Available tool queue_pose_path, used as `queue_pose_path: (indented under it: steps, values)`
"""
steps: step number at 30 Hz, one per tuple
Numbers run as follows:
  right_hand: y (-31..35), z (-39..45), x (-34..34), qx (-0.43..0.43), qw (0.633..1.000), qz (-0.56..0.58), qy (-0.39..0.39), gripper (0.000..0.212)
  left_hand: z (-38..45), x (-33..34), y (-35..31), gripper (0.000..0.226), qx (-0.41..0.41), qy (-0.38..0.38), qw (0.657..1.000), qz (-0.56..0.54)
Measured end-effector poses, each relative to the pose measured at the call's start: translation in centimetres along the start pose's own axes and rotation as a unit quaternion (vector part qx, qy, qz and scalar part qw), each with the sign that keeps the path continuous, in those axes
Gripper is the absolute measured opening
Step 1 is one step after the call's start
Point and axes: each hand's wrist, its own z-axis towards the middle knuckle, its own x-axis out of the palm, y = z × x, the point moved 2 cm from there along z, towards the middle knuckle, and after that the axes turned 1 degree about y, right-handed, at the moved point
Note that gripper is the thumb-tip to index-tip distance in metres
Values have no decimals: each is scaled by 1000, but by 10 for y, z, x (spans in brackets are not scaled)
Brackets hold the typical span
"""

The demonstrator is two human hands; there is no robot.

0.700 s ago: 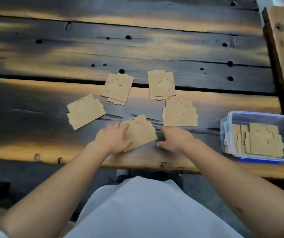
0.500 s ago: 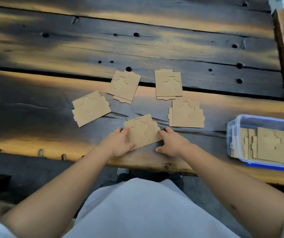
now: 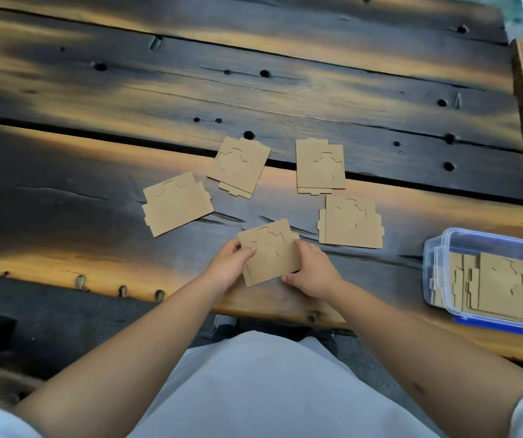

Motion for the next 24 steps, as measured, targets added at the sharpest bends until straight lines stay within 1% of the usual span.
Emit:
queue_pose_path:
  steps: [2, 4, 6, 7, 10, 13, 15, 17, 19, 21, 22, 24]
  values:
    - [3, 0, -3, 9, 999, 40, -12, 92, 0, 4, 1, 31, 0, -5, 1000, -21]
    - [4, 0, -5, 33, 993, 113, -14, 88, 1, 7, 2, 32, 1, -13, 999, -36]
    - [4, 0, -6, 57, 977, 204, -3, 84, 1, 9, 3, 36, 1, -22, 998, -51]
    - [3, -1, -7, 65, 972, 227, -4, 85, 1, 9, 4, 40, 2, -27, 998, -48]
    - [-3, -2, -8, 98, 965, 241, -25, 85, 4, 8, 7, 48, 6, -58, 998, -5]
    - [-8, -10, -6, 126, 940, 317, 9, 79, 9, 5, 7, 34, 0, -79, 996, 37]
    - [-12, -16, -5, 134, 927, 350, 8, 67, 11, 7, 3, 27, 9, -69, 995, 70]
    - [-16, -21, -8, 139, 924, 354, -26, 45, 13, 13, -4, 26, 30, -54, 992, 108]
    - [-21, -26, -15, 148, 939, 304, -53, 27, 15, 22, -12, 26, 50, -36, 986, 156]
    - [-30, -29, -25, 160, 959, 226, -63, 18, 17, 33, -18, 24, 67, -18, 978, 197]
    - [-36, -30, -30, 165, 961, 209, -69, 17, 19, 39, -20, 23, 76, -12, 974, 213]
    - [-47, -32, -41, 172, 957, 219, -87, 23, 23, 53, -24, 23, 86, -1, 970, 228]
